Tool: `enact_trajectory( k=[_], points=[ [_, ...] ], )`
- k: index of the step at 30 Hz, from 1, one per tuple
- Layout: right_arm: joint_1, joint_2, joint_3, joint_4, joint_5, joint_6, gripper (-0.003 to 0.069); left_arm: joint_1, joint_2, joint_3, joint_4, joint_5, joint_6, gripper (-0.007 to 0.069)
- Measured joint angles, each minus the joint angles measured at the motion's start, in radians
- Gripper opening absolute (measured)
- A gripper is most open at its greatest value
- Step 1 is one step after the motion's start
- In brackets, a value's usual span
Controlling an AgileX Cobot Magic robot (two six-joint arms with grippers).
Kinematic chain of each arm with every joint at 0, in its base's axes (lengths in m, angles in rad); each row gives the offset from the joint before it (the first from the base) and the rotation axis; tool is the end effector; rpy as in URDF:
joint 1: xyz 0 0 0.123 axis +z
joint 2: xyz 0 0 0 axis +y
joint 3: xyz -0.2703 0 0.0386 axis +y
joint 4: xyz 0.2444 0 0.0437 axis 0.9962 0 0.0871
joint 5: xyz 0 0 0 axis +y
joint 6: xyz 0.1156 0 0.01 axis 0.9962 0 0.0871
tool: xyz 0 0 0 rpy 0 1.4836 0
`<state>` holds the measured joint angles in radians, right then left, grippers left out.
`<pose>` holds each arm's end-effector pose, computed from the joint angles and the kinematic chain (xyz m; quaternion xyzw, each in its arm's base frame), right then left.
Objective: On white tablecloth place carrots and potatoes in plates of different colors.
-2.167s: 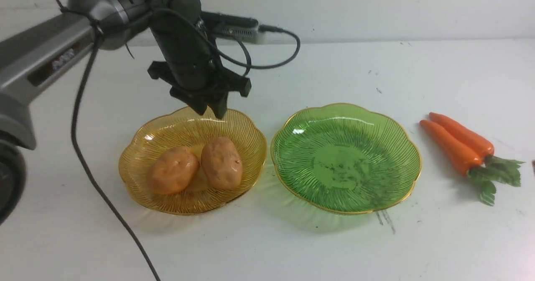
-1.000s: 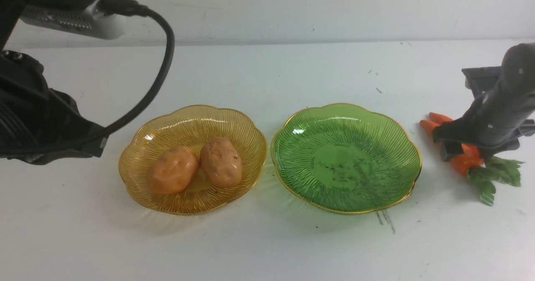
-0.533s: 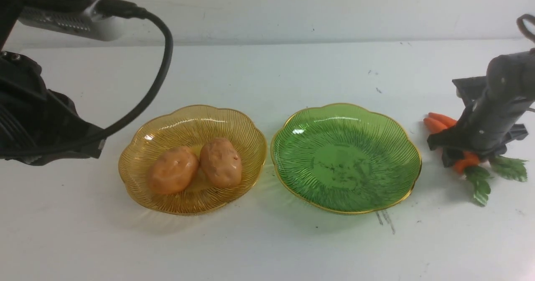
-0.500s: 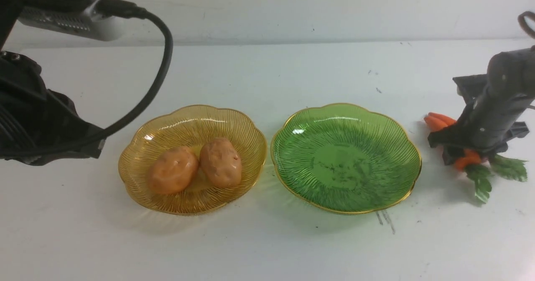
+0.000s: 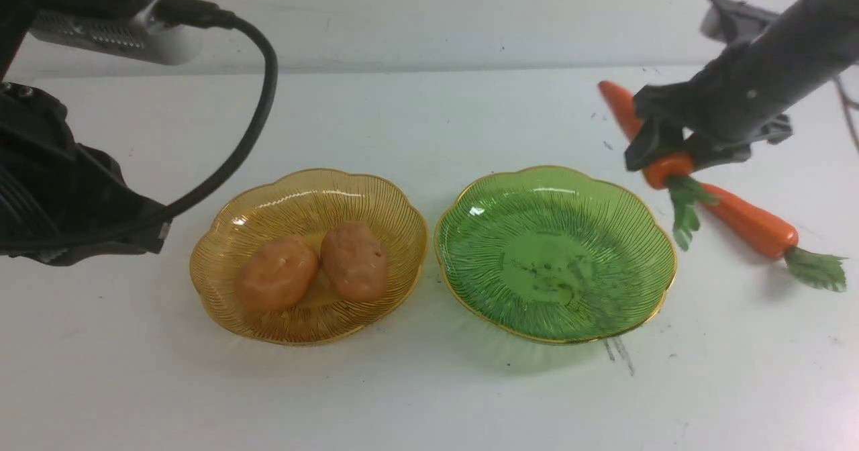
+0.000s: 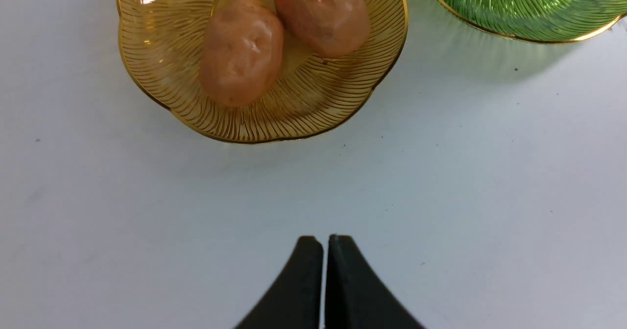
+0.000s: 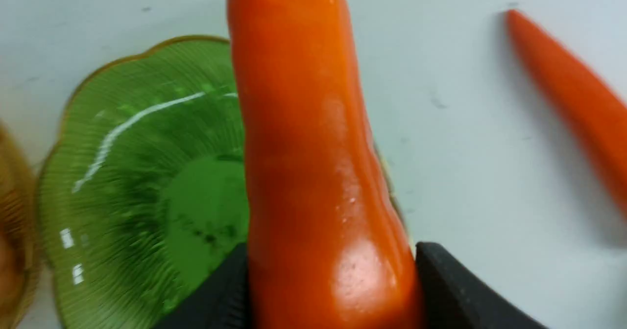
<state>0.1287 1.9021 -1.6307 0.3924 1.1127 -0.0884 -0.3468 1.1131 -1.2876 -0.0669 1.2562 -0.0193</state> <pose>0.3959 0.0914 0.2387 -0.0441 0.9726 0.1876 0.1301 0.1963 -0.0788 0.3709 0.1553 0.9456 -0.0846 0.2732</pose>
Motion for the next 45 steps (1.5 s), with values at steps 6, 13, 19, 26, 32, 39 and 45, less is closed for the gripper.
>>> enact_trajectory(
  k=[6, 13, 19, 26, 32, 39, 45],
  points=[
    [0.102, 0.081, 0.007, -0.018, -0.002, -0.032, 0.0399, 0.0, 0.0, 0.0, 0.0, 0.0, -0.001, -0.0003],
    [0.136, 0.108, -0.023, -0.036, 0.081, -0.016, 0.0671, 0.0, 0.0, 0.0, 0.0, 0.0, -0.001, -0.0003],
    [0.122, 0.108, -0.146, -0.316, 0.116, -0.001, 0.0626, 0.0, 0.0, 0.0, 0.0, 0.0, -0.001, -0.0003],
    [-0.086, 0.121, -0.165, -0.498, 0.117, 0.052, 0.0335, 0.0, 0.0, 0.0, 0.0, 0.0, -0.001, -0.0003],
    [-0.227, 0.19, -0.165, -0.309, 0.12, -0.016, 0.0132, 0.0, 0.0, 0.0, 0.0, 0.0, -0.001, -0.0003],
    [-0.214, 0.284, -0.166, -0.352, 0.046, -0.078, 0.0443, 0.0, 0.0, 0.0, 0.003, 0.0, -0.001, -0.0003],
    [-0.213, 0.347, -0.17, -0.35, 0.015, -0.055, 0.0625, 0.0, 0.0, 0.0, 0.003, 0.0, -0.001, -0.0003]
  ],
)
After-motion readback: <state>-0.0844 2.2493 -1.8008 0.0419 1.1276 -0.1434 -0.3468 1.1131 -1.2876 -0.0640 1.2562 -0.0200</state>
